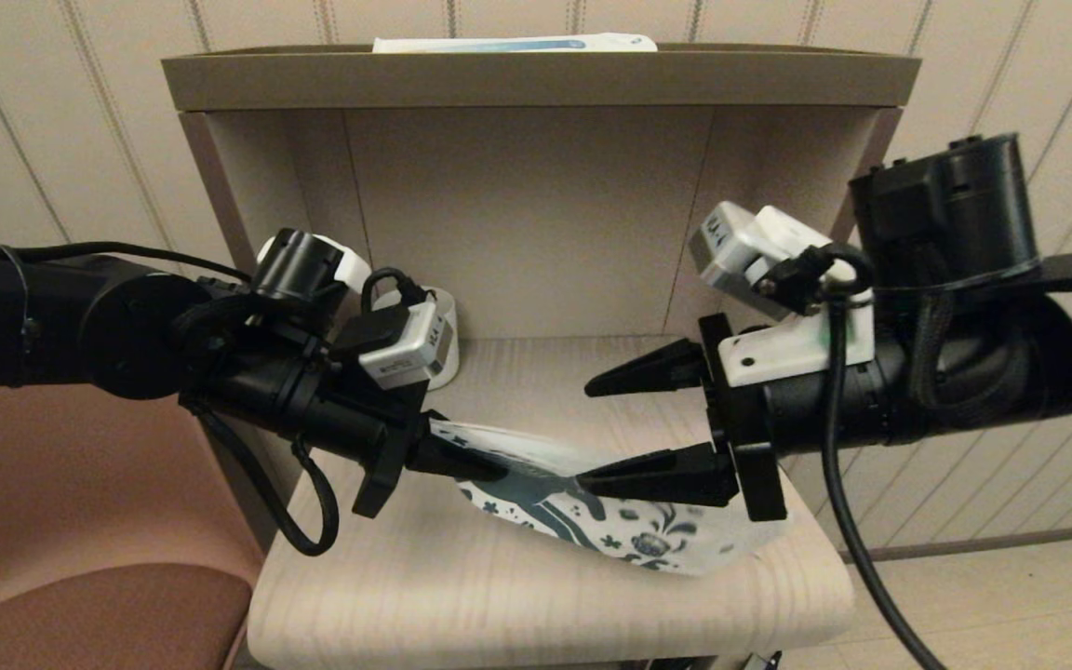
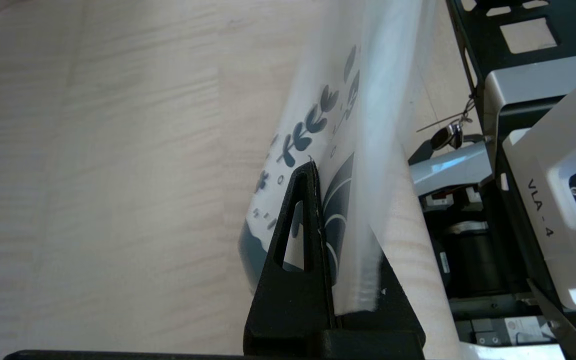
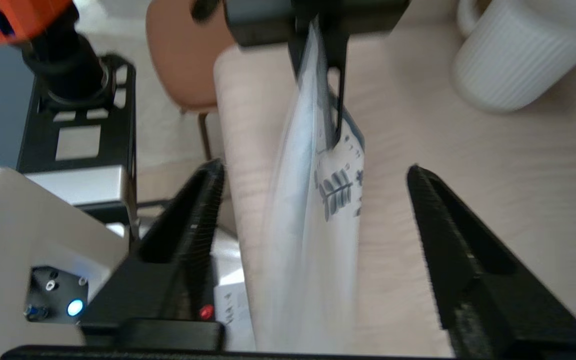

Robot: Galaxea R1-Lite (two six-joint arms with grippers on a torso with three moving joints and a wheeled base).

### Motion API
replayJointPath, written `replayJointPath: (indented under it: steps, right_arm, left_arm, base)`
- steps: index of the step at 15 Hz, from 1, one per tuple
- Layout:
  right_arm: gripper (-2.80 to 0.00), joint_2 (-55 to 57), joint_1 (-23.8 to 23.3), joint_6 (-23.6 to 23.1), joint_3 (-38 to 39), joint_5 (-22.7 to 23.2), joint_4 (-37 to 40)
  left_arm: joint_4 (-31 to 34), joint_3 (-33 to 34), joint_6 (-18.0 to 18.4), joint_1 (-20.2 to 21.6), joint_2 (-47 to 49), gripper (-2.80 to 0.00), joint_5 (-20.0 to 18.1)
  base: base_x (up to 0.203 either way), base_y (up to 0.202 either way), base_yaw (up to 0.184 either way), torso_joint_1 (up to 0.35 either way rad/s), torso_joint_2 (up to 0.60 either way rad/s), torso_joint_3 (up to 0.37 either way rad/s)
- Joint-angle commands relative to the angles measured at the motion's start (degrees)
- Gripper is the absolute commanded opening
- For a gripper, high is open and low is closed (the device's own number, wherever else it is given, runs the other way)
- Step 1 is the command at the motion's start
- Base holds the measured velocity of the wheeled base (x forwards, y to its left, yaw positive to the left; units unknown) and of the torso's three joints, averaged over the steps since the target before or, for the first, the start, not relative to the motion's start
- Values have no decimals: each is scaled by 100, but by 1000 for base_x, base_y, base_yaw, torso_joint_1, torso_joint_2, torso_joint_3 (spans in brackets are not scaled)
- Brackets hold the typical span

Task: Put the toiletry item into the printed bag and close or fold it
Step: Place the toothpaste in the storage bag

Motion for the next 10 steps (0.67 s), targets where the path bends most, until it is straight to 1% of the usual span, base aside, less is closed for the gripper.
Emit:
replayJointPath:
  steps: [1, 4, 6, 7, 9, 10]
  right_arm:
    - [0, -374, -19, 4, -55, 20, 19]
    - [0, -586, -391, 46, 226, 26, 6]
    - [0, -781, -778, 51, 597, 113, -7]
    - [0, -871, -953, 56, 744, 308, -9]
    - [0, -993, -1467, 88, 1018, 1004, 4]
    - [0, -1023, -1619, 149, 1060, 1229, 13]
  left_arm:
    - [10, 22, 31, 12, 10, -280, -30]
    - [1, 71, 31, 64, -42, -280, -30]
    - [-8, 87, 31, 179, -95, -280, -39]
    - [-8, 83, 27, 260, -122, -280, -41]
    - [1, 83, -9, 463, -169, -280, -52]
    - [6, 86, -21, 563, -181, -280, -75]
  base:
    - [0, 0, 0, 0, 0, 0]
    - [0, 0, 0, 0, 0, 0]
    - [0, 0, 0, 0, 0, 0]
    - [0, 0, 0, 0, 0, 0]
    - [0, 0, 0, 0, 0, 0]
    - [0, 0, 0, 0, 0, 0]
